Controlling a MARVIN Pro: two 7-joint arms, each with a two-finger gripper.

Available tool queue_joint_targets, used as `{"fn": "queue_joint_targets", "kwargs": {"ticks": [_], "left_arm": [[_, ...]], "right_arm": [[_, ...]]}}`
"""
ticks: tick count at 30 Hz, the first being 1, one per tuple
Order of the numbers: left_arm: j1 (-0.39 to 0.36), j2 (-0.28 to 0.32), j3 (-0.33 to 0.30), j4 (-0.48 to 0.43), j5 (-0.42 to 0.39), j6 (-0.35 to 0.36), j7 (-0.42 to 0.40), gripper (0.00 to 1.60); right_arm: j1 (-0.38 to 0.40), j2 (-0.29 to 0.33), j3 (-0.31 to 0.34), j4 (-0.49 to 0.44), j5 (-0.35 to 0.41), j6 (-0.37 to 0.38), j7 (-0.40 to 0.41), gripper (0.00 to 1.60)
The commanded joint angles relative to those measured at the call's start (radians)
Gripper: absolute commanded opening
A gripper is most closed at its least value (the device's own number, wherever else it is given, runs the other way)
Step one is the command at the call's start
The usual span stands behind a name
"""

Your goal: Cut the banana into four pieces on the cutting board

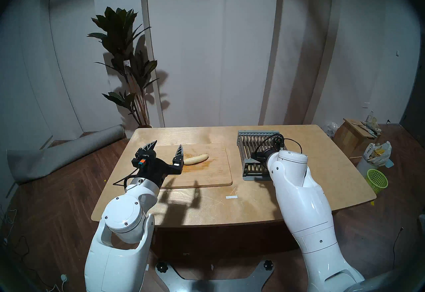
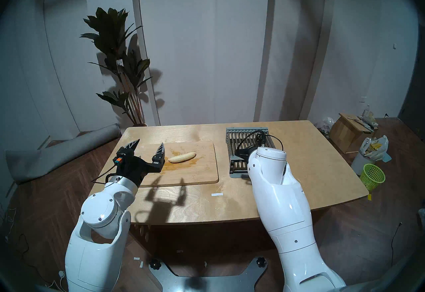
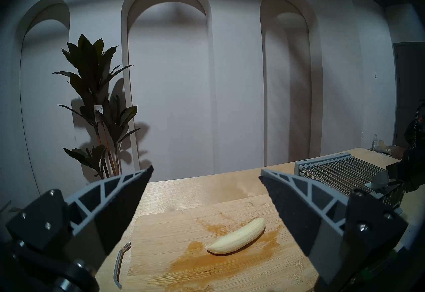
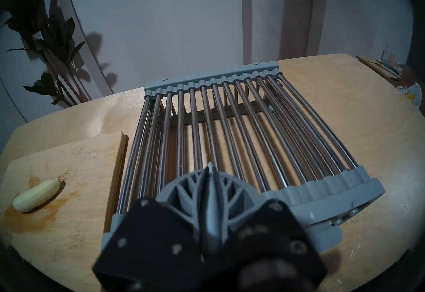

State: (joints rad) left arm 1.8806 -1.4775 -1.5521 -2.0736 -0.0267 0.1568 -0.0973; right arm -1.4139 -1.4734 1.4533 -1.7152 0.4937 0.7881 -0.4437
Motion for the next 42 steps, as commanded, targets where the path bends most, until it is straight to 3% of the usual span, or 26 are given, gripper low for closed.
{"fn": "queue_joint_targets", "kwargs": {"ticks": [1, 42], "left_arm": [[-0.006, 0.000, -0.001, -0.020, -0.001, -0.004, -0.001, 1.60], [-0.006, -0.001, -0.001, -0.020, 0.000, -0.004, -0.002, 1.60]], "right_arm": [[0.017, -0.016, 0.003, -0.043, 0.000, -0.002, -0.016, 0.00], [-0.005, -0.028, 0.029, -0.300, 0.061, 0.077, -0.096, 0.00]]}}
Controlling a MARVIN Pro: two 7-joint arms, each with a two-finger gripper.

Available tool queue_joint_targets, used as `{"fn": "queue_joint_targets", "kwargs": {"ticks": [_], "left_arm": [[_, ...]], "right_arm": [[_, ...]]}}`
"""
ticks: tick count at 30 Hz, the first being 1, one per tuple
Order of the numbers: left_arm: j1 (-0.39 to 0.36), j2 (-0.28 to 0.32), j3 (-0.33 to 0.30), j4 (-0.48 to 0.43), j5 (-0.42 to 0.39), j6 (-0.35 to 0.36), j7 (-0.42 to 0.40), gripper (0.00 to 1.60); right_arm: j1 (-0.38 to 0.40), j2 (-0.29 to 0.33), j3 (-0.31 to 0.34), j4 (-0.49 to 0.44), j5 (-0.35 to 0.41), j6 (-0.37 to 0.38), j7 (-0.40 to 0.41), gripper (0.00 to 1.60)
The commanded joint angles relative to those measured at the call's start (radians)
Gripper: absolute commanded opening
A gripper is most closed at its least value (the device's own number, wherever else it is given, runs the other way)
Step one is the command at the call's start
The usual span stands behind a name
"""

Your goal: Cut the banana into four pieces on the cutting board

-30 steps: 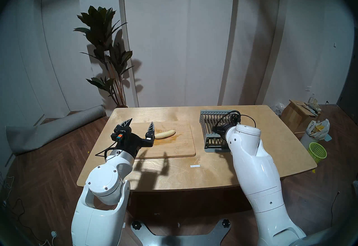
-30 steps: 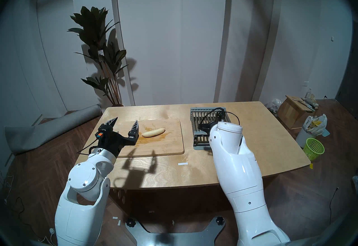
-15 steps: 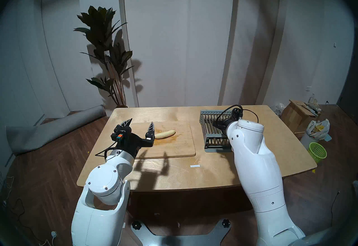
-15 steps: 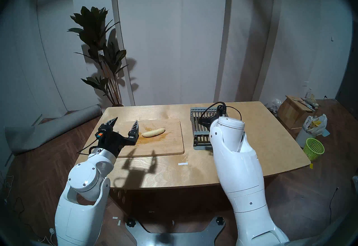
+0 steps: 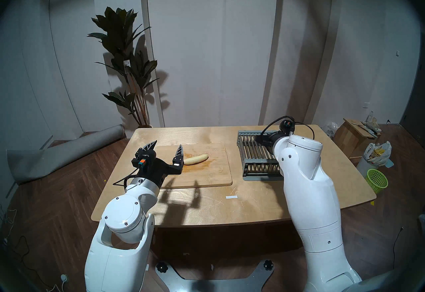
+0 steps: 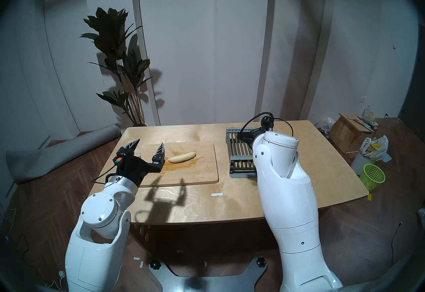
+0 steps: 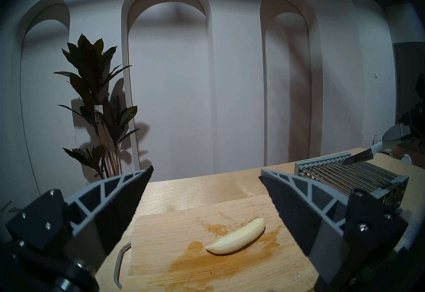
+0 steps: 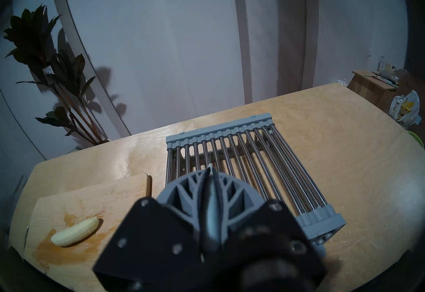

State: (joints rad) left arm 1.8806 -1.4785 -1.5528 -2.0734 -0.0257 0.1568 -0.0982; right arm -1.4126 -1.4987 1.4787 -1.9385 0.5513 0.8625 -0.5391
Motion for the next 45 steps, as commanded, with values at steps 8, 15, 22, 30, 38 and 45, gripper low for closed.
{"fn": "queue_joint_targets", "kwargs": {"ticks": [8, 15, 22, 30, 38, 45], "left_arm": [[-0.007, 0.000, 0.000, -0.019, -0.001, -0.004, -0.001, 1.60], [-0.007, -0.001, 0.000, -0.018, 0.000, -0.004, -0.001, 1.60], [-0.010, -0.004, -0.005, -0.017, -0.001, -0.007, 0.004, 1.60], [-0.116, 0.046, -0.116, 0.001, -0.035, -0.031, -0.026, 1.60], [-0.183, 0.123, -0.252, -0.062, -0.072, -0.040, -0.030, 1.60], [-0.261, 0.220, -0.296, 0.007, -0.111, -0.005, -0.120, 1.60]], "right_arm": [[-0.015, 0.111, -0.052, -0.119, -0.038, -0.102, 0.096, 0.00], [0.009, 0.200, -0.104, -0.106, -0.070, -0.213, 0.230, 0.00], [0.019, 0.281, -0.172, -0.049, -0.121, -0.313, 0.349, 0.00], [0.017, 0.344, -0.238, -0.010, -0.154, -0.438, 0.491, 0.00], [0.006, 0.345, -0.258, -0.012, -0.160, -0.451, 0.520, 0.00], [-0.009, 0.358, -0.281, -0.021, -0.171, -0.480, 0.544, 0.00]]}}
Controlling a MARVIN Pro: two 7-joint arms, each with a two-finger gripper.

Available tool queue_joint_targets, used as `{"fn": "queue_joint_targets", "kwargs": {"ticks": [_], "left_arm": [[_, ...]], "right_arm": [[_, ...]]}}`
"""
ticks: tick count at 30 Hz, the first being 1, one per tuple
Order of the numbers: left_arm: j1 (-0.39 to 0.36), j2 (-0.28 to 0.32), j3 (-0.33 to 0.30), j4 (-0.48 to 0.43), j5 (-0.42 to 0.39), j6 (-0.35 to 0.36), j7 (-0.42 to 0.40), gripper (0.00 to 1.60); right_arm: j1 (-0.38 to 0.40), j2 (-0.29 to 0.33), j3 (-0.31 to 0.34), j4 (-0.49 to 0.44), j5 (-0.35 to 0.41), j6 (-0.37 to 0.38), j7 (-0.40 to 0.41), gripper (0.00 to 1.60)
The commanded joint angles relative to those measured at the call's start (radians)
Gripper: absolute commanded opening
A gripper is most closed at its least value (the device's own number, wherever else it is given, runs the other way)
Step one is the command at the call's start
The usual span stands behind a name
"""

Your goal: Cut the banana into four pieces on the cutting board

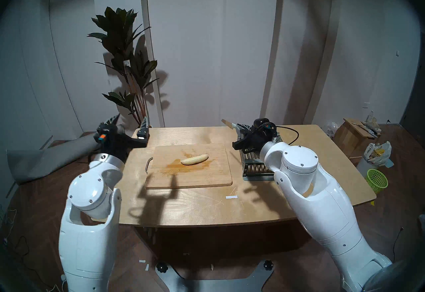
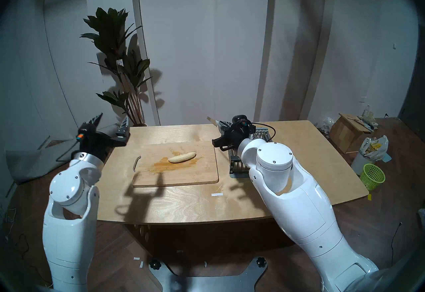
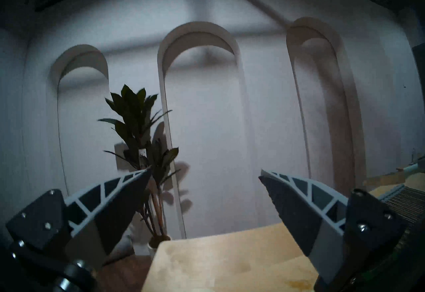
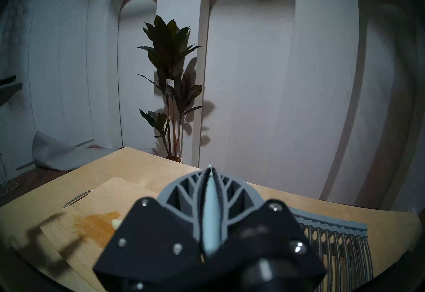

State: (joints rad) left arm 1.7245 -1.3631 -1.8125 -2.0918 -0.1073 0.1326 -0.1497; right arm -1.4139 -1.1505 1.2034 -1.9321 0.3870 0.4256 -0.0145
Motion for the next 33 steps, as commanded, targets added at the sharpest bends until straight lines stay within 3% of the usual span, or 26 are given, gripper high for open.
{"fn": "queue_joint_targets", "kwargs": {"ticks": [1, 11, 19, 30, 31, 32, 33], "left_arm": [[-0.111, 0.112, -0.040, 0.036, -0.035, 0.024, -0.085, 1.60], [-0.192, 0.180, -0.027, 0.167, -0.129, 0.098, -0.257, 1.60], [-0.258, 0.204, -0.047, 0.226, -0.229, 0.133, -0.378, 1.59], [-0.353, 0.234, -0.008, 0.300, -0.349, 0.201, -0.540, 1.60], [-0.370, 0.230, -0.001, 0.310, -0.359, 0.207, -0.552, 0.63], [-0.378, 0.224, 0.007, 0.316, -0.374, 0.213, -0.566, 0.18], [-0.387, 0.224, 0.016, 0.324, -0.388, 0.219, -0.583, 0.00]], "right_arm": [[-0.010, 0.011, -0.009, -0.027, -0.008, -0.049, 0.022, 0.00], [-0.042, 0.022, -0.085, -0.023, -0.051, -0.124, 0.058, 0.00], [-0.059, 0.026, -0.147, -0.007, -0.088, -0.172, 0.075, 0.00], [-0.070, 0.034, -0.198, 0.017, -0.144, -0.236, 0.087, 0.00], [-0.070, 0.035, -0.202, 0.019, -0.150, -0.243, 0.087, 0.00], [-0.069, 0.035, -0.205, 0.022, -0.156, -0.250, 0.088, 0.00], [-0.067, 0.035, -0.209, 0.026, -0.164, -0.259, 0.088, 0.00]]}}
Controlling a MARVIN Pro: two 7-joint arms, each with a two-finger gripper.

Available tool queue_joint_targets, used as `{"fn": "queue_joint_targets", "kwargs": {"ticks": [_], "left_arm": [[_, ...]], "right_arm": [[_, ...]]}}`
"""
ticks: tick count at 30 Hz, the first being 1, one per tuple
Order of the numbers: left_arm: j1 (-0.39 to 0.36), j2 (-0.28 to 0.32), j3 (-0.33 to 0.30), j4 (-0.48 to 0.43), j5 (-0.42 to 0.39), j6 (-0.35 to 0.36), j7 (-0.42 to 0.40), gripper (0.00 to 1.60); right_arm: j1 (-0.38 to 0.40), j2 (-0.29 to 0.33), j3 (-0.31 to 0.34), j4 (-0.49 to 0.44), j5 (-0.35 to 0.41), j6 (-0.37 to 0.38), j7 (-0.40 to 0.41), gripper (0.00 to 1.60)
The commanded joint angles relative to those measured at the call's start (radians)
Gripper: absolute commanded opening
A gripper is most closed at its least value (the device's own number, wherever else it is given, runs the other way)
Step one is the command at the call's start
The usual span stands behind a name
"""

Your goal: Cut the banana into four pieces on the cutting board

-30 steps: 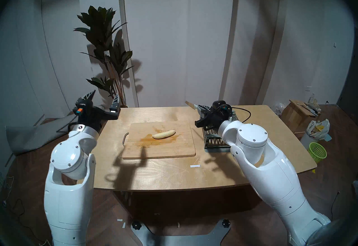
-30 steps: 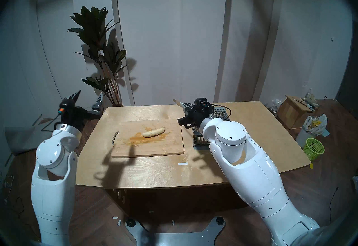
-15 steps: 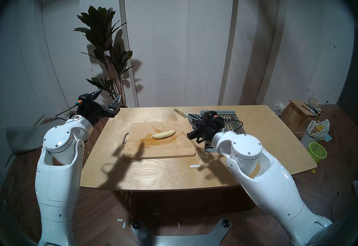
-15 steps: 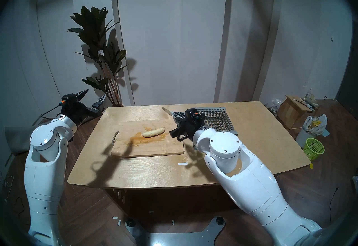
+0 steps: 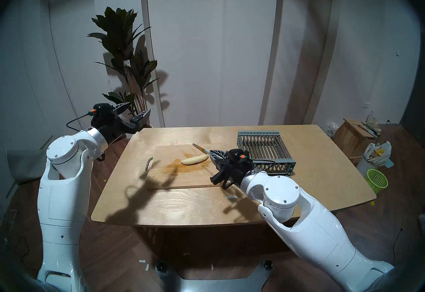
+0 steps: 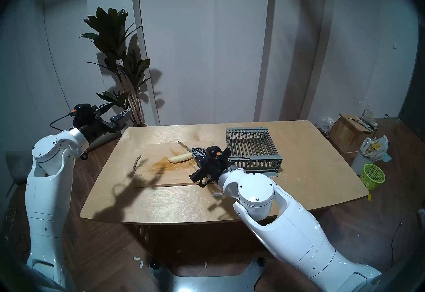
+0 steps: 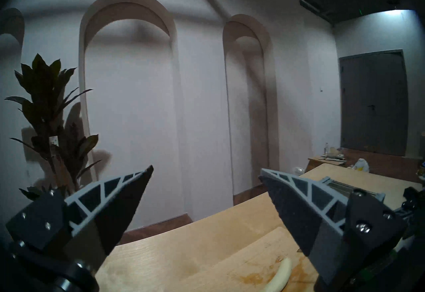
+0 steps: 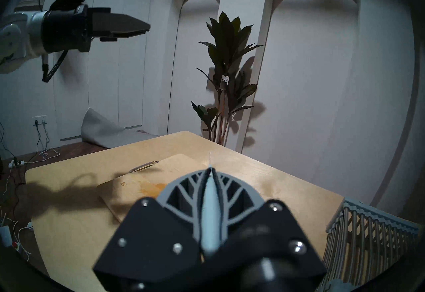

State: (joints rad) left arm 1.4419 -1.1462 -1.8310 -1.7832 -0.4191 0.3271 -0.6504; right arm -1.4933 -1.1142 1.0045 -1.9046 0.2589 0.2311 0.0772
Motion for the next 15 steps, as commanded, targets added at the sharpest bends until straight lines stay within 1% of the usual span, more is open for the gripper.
{"fn": "queue_joint_targets", "kwargs": {"ticks": [1, 8, 15], "left_arm": [[-0.108, 0.000, 0.041, 0.023, -0.086, 0.028, -0.090, 0.00], [-0.140, -0.025, 0.090, 0.085, -0.184, 0.067, -0.193, 0.00], [-0.160, -0.040, 0.097, 0.153, -0.253, 0.091, -0.256, 0.00]], "right_arm": [[0.014, -0.001, -0.012, 0.001, -0.042, -0.070, -0.005, 0.00], [0.040, -0.001, -0.032, 0.043, -0.110, -0.142, -0.015, 0.00], [0.058, -0.014, -0.074, 0.135, -0.200, -0.219, -0.046, 0.00]]}}
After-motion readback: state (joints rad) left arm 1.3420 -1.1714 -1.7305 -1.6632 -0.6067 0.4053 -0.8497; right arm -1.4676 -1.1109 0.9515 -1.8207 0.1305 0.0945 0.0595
